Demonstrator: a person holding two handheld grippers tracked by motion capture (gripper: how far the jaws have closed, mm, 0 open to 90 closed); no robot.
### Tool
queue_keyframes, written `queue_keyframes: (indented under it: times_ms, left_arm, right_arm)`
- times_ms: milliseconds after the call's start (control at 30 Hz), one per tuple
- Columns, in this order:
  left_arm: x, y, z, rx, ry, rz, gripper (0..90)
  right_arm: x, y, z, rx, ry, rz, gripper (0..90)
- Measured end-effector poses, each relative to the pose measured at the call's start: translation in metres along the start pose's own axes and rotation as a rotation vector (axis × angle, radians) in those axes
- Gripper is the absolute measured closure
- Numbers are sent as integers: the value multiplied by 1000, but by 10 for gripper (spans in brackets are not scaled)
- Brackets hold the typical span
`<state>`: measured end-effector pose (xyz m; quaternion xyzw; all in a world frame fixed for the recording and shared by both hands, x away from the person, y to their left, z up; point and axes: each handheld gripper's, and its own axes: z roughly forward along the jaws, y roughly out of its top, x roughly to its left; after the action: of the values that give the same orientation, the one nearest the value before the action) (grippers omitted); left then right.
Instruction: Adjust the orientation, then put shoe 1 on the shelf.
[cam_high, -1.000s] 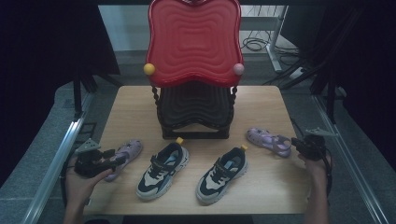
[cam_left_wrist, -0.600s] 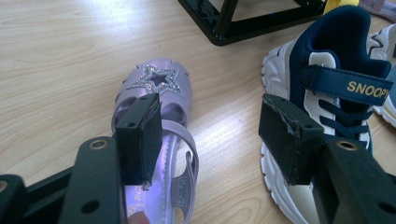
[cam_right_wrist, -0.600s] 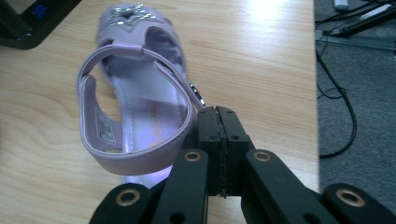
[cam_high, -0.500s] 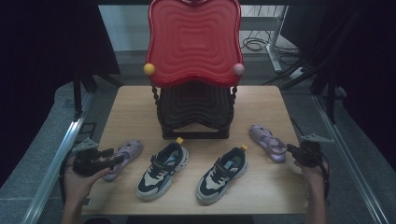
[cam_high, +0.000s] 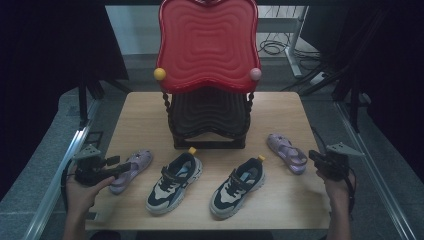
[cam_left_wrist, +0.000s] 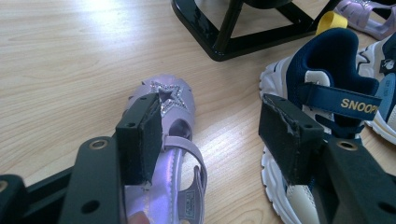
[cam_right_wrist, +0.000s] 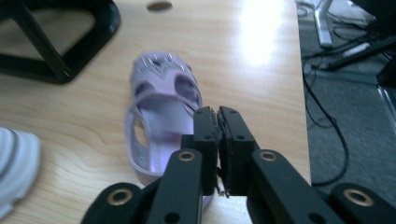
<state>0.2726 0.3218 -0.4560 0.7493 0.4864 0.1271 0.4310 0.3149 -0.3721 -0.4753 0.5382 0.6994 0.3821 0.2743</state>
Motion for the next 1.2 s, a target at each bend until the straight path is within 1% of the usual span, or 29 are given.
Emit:
queue_keyframes:
  times_ms: [100, 133, 167, 200, 233, 267, 300, 333, 400, 433, 467, 500, 533, 567, 600, 633, 667, 700, 800, 867, 933, 967, 1000, 1033, 1200]
  left_arm:
    - [-1, 0, -4, -8, 1, -3, 399]
    - [-1, 0, -4, -8, 1, -3, 399]
    - [-1, 0, -4, -11, -4, -5, 399]
    - [-1, 0, -4, -11, -4, -5, 402]
    - [-2, -2, -3, 0, -10, -3, 403]
    - [-2, -2, -3, 0, -10, -3, 404]
    - [-2, -4, -1, 15, -8, -7, 407]
    - [-2, -6, 1, 23, -9, -8, 412]
    - [-2, -7, 2, 32, -9, -9, 423]
    - [-1, -10, 3, 57, -9, -8, 429]
    - [-1, -10, 3, 57, -9, -8, 433]
    - [1, -13, 4, 80, -2, -4, 438]
    - [2, -15, 4, 93, 0, -1, 447]
    - [2, -15, 4, 93, 0, -1, 455]
    - [3, -18, 5, 119, -1, 4, 463]
    - [4, -20, 6, 133, -3, 8, 475]
    - [4, -20, 6, 133, -3, 8, 489]
    - [4, -22, 9, 165, -11, 24, 500]
    - [4, -24, 16, 195, -18, 51, 541]
    - [3, -24, 21, 206, -19, 68, 587]
    - [3, -24, 24, 215, -20, 81, 643]
    - [3, -24, 24, 215, -20, 81, 671]
    - [3, -24, 25, 220, -16, 88, 671]
    - [4, -24, 26, 230, -9, 95, 713]
    - [6, -24, 27, 234, -12, 98, 753]
  right_arm:
    - [2, 3, -6, -38, 28, 13, 813]
    - [2, 3, -6, -38, 28, 13, 813]
    - [4, 5, -8, -56, 55, 18, 774]
    - [4, 5, -8, -56, 55, 18, 774]
    - [6, 5, -8, -62, 72, 21, 720]
    - [6, 5, -8, -62, 72, 21, 720]
    - [6, 5, -9, -72, 79, 32, 686]
    - [6, 5, -10, -74, 82, 33, 673]
    - [5, 5, -9, -78, 78, 41, 650]
    - [5, 5, -9, -76, 77, 39, 646]
    - [5, 5, -9, -78, 72, 41, 642]
    - [5, 6, -8, -80, 72, 45, 640]
    - [5, 6, -8, -78, 73, 44, 637]
    - [5, 6, -8, -77, 71, 43, 634]
    - [6, 7, -7, -77, 72, 45, 632]
    - [6, 7, -7, -78, 71, 42, 631]
    - [6, 7, -6, -78, 71, 43, 631]
    - [7, 7, -6, -77, 71, 45, 629]
    - [10, 8, -3, -70, 75, 41, 624]
    - [12, 7, -2, -64, 77, 31, 619]
    - [12, 7, -1, -60, 80, 32, 614]
    - [12, 7, -1, -60, 80, 32, 614]
    - [13, 7, -1, -59, 80, 33, 613]
    - [12, 6, 0, -56, 77, 34, 610]
    - [12, 4, 0, -51, 75, 36, 606]
